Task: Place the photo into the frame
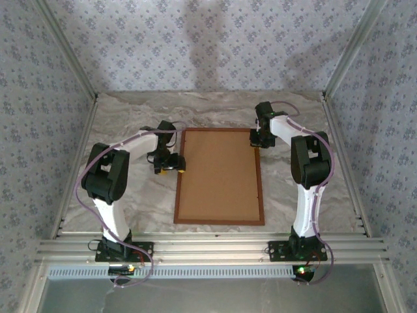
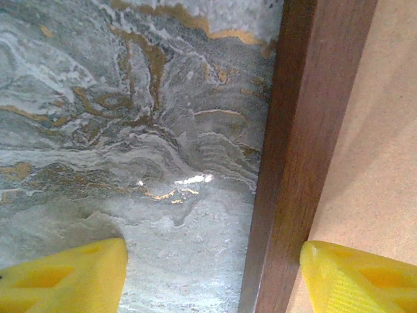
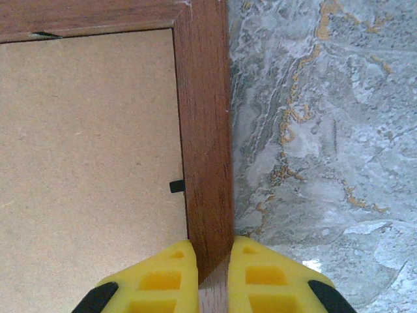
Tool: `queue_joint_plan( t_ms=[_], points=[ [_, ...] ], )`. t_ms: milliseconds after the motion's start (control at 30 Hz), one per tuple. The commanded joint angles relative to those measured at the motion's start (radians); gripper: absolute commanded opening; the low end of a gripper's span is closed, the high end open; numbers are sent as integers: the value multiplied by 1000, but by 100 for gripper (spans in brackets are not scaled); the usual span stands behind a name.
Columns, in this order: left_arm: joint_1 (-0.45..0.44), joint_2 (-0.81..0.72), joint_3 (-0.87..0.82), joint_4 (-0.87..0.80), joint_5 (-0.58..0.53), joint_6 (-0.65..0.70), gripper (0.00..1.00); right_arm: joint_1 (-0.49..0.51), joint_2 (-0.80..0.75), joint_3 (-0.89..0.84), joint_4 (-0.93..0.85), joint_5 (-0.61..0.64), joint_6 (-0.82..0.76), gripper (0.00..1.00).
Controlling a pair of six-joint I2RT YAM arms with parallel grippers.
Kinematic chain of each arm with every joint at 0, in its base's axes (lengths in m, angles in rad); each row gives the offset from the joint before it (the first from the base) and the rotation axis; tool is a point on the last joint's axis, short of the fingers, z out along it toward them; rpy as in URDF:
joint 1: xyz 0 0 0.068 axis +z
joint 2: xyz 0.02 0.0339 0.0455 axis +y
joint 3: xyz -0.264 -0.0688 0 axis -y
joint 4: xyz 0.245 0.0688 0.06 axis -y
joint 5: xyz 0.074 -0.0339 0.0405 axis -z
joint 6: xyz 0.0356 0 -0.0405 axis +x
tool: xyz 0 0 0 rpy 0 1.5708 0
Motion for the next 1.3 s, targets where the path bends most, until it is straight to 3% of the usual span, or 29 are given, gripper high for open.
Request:
queue_joint_plan(
  t_ms=[0,1267],
  points=[
    [-13,71,-9,24,-20,-5,71,2,30,-6,-9,4,-10,13],
    [-112,257,15,30,9,-41,69,8,33,1,-5,-5,-10,12]
  ],
)
